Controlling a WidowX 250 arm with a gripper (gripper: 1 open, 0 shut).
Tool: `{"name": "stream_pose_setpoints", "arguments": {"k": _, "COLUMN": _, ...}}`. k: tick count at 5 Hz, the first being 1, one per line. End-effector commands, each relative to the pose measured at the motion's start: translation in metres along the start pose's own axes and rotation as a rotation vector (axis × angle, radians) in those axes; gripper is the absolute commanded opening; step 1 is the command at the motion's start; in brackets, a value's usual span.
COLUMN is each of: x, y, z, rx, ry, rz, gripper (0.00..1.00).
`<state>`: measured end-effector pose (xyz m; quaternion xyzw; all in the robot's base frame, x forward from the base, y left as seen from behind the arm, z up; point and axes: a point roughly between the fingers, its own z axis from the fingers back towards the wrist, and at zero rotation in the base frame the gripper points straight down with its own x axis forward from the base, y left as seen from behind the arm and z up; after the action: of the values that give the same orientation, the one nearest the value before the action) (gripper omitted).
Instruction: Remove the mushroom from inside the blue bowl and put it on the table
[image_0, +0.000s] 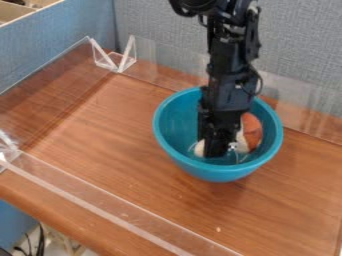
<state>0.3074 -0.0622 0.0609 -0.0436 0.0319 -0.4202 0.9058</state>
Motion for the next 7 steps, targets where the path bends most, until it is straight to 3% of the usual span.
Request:
{"name": "stream_pose_setpoints", "arguments": {"k": 1, "x": -0.004, "y": -0.008, "z": 0.037, "rx": 0.053, "ry": -0.072, "rz": -0.016, "gripper": 0.00}}
{"name": "stream_pose_setpoints", "arguments": {"k": 2, "x": -0.016, "y": -0.017, "z": 0.055, "rx": 0.063, "ry": -0.079, "rz": -0.014, "gripper": 0.00}}
{"name": "stream_pose_setpoints", "arguments": {"k": 3, "x": -0.045, "y": 0.002, "z": 0.068, "rx": 0.085, "ry": -0.064, "rz": 0.041, "gripper": 0.00}}
{"name": "stream_pose_setpoints", "arguments": {"k": 5, "x": -0.126, "y": 0.061, "z": 0.060, "rx": 0.091, "ry": -0.012, "rz": 0.216, "gripper": 0.00}}
{"name": "stream_pose_setpoints", "arguments": {"k": 6, "x": -0.142, "y": 0.063, "z": 0.062, "rx": 0.085, "ry": 0.005, "rz": 0.291, "gripper": 0.00}}
{"name": "stream_pose_setpoints", "arguments": {"k": 7, "x": -0.143, "y": 0.060, "z": 0.038, "rx": 0.059, "ry": 0.038, "rz": 0.291, "gripper": 0.00}}
